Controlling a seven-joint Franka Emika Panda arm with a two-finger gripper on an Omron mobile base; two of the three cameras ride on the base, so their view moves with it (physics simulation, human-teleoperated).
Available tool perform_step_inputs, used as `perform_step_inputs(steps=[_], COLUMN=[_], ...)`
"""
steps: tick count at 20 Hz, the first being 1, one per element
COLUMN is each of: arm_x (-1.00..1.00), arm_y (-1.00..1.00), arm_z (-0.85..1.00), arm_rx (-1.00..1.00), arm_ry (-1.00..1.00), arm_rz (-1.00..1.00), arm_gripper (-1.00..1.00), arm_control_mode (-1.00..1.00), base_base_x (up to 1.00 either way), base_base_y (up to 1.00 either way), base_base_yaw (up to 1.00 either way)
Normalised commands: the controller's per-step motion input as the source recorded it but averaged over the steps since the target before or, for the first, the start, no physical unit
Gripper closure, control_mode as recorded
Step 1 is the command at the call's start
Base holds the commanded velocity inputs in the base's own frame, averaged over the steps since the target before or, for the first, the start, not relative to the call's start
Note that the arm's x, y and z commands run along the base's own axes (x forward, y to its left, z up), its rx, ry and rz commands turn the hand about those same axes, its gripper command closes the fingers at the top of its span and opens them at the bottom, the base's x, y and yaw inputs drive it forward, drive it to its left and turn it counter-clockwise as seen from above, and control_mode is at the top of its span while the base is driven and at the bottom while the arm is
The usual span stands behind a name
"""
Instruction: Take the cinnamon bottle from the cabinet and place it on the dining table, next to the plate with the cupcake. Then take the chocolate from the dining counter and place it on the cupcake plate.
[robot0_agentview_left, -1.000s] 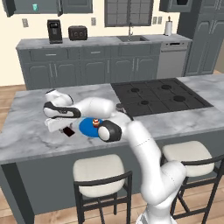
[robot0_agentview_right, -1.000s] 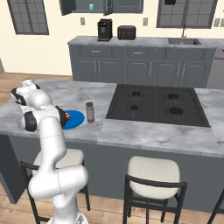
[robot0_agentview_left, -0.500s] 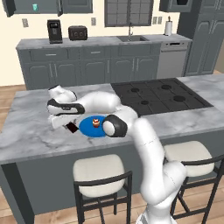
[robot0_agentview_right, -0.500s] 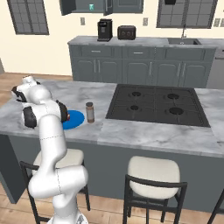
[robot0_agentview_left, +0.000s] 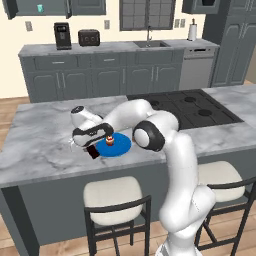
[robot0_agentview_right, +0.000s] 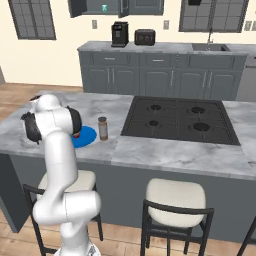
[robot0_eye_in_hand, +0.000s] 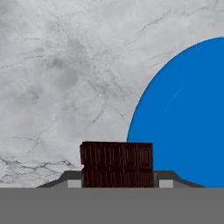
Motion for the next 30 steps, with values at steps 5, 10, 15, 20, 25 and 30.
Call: perform_step_inputs(steps=[5,10,15,20,25,30], arm_x=[0.08,0.3,0.29,0.13,0.05,0.12], arm_y=[-0.37,-0.1,-0.04,-0.18,-0.22,-0.21], arm_z=[-0.02,0.02,0.13,0.1,0.09,0.01], arm_rx=[0.09,0.02,0.0,0.0,0.0,0.0], arm_ry=[-0.02,0.0,0.02,0.07,0.06,0.05], arm_rz=[0.0,0.0,0.0,0.0,0.0,0.0], arm_gripper=[1.0,1.0,1.0,1.0,1.0,1.0], arm_control_mode=[-1.0,-1.0,-1.0,-1.0,-1.0,-1.0], base_base_x=[0.0,0.0,0.0,0.0,0.0,0.0], base_base_y=[0.0,0.0,0.0,0.0,0.0,0.0], base_base_yaw=[0.0,0.0,0.0,0.0,0.0,0.0])
